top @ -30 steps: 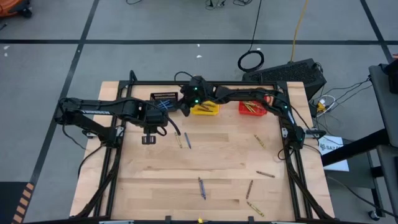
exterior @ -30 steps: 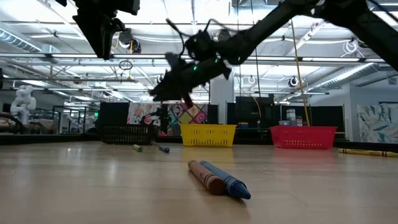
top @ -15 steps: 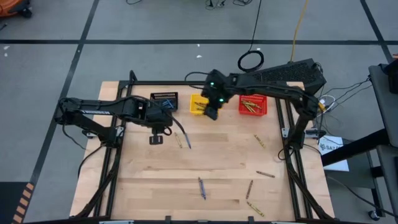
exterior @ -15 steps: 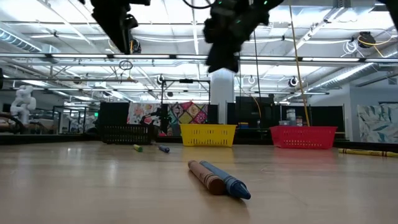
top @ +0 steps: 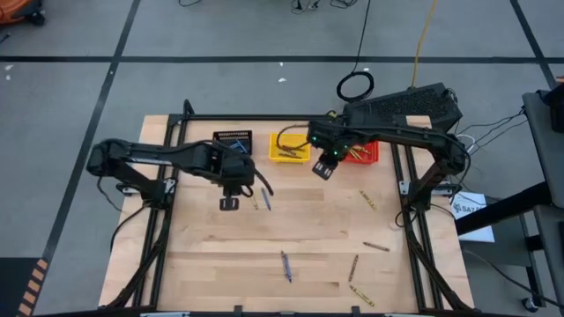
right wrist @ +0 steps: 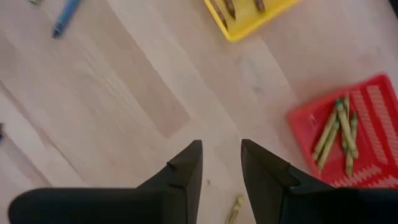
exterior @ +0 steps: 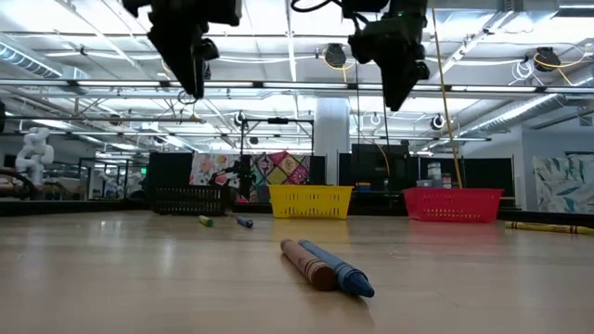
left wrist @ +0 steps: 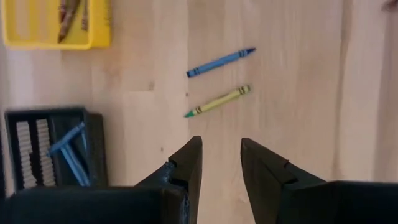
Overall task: Sort crayons
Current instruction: Put the brown crayon into the yellow bin
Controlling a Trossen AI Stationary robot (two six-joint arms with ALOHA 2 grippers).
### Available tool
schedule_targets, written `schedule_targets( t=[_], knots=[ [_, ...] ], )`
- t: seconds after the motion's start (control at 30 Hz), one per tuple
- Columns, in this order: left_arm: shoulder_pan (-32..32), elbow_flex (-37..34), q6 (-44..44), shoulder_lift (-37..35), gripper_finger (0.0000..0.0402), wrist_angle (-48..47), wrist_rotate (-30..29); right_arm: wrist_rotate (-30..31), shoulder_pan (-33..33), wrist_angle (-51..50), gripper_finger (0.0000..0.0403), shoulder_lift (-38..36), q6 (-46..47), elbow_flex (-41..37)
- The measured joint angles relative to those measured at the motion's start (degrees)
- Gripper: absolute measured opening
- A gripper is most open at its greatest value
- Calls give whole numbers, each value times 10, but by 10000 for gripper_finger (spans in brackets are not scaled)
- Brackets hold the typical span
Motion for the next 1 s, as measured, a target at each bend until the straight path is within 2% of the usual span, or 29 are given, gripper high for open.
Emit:
schedule_targets(
  t=[0.23, 0.63, 1.0],
  knots=[
    [-38, 0, 167, 51, 105, -25, 0, 5, 52, -56, 98, 0, 41, -4],
    [-72, 0, 208, 135, 105, -17, -44, 6, 147, -108, 98, 0, 40, -4],
    [-68, 0, 289, 202, 105, 58, -43, 3, 199, -143, 98, -9, 41, -5]
  ],
)
